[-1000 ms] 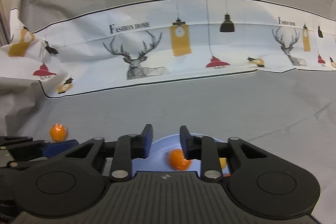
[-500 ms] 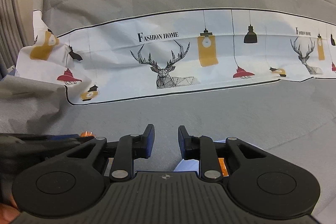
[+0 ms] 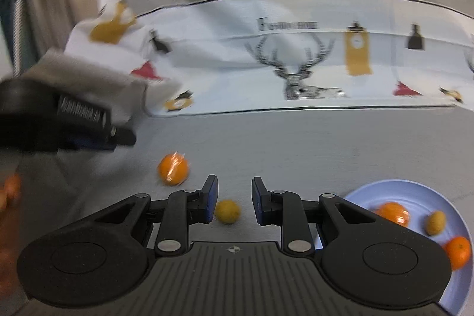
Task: Organize fruits
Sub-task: 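Move both open tools away from the plate back toward the fruit pile, then grasp a tangerine with the left tool while the right tool grasps a yellow fruit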
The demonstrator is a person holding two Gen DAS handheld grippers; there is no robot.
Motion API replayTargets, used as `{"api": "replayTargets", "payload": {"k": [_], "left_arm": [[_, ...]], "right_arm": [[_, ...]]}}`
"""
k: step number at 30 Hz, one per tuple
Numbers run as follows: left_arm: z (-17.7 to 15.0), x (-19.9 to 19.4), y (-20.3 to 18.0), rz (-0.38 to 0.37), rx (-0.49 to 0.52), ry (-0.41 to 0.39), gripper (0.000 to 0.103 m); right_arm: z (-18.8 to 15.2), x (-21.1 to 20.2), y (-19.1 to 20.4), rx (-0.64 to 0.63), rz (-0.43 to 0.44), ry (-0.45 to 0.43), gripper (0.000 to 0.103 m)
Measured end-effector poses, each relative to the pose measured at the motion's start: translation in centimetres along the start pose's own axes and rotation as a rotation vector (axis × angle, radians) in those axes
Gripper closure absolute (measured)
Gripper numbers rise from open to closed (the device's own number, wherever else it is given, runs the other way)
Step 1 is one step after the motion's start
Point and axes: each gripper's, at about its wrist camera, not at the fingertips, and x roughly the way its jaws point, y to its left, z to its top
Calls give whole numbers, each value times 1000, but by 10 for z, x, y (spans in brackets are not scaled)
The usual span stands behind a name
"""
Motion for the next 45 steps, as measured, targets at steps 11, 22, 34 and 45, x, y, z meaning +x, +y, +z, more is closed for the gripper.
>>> {"api": "replayTargets", "payload": {"k": [11, 22, 34, 45], "left_arm": [[1, 35, -15, -38, 28, 87, 37], [-9, 65, -35, 50, 158, 115, 28], [-9, 77, -44, 74, 193, 129, 28], [-11, 85, -44, 93, 209, 157, 60]], "right_arm": [[-10, 34, -2, -10, 11, 81, 61], [-11, 59, 3, -31, -6, 139, 61], [-10, 63, 2, -38, -18, 158, 69], [-8, 58, 5, -47, -31, 135, 77]]}}
